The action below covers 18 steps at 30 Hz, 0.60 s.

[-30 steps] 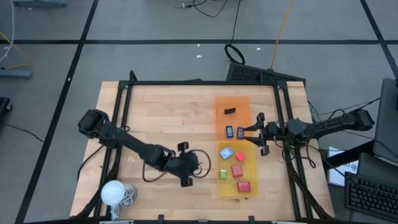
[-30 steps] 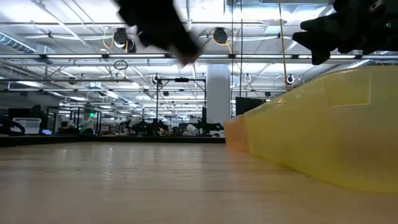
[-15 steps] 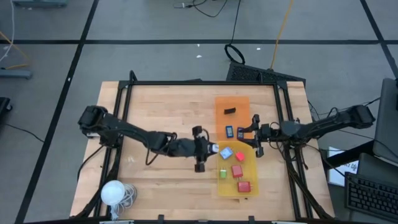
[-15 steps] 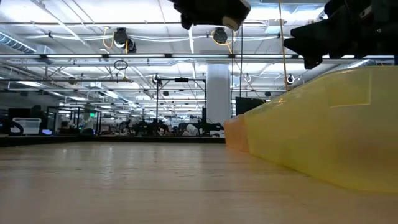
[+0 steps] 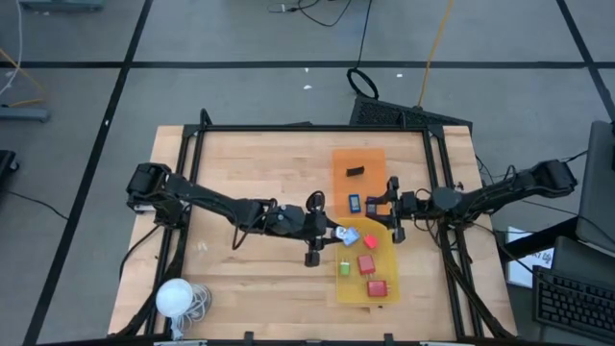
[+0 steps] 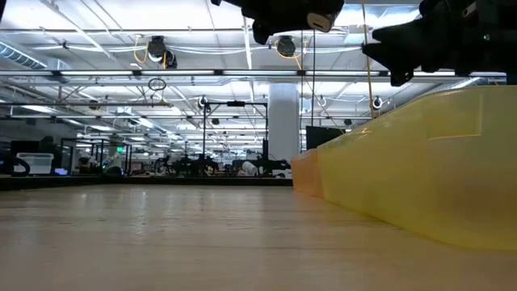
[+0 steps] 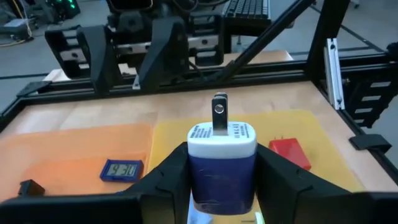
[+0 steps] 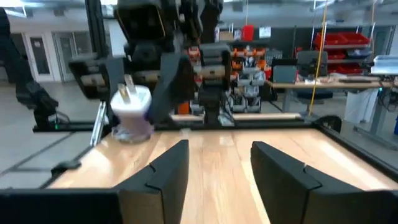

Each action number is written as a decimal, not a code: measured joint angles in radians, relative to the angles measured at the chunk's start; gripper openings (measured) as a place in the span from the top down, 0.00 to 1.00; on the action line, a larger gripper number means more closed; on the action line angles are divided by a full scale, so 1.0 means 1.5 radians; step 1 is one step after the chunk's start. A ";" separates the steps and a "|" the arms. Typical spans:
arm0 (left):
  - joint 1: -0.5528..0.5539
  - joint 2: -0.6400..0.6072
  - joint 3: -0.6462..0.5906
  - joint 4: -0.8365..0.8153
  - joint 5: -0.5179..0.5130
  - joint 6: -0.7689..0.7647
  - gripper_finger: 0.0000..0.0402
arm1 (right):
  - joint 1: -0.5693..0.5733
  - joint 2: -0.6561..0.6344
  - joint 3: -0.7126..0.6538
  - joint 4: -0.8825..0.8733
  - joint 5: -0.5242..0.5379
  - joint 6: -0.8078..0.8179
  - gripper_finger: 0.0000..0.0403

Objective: Pick & Place Office items
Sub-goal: Put the purple charger adapter into the yellow bin

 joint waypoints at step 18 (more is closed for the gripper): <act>0.020 0.000 0.000 0.012 -0.020 0.016 0.63 | 0.036 0.289 0.181 0.132 -0.052 -0.002 0.27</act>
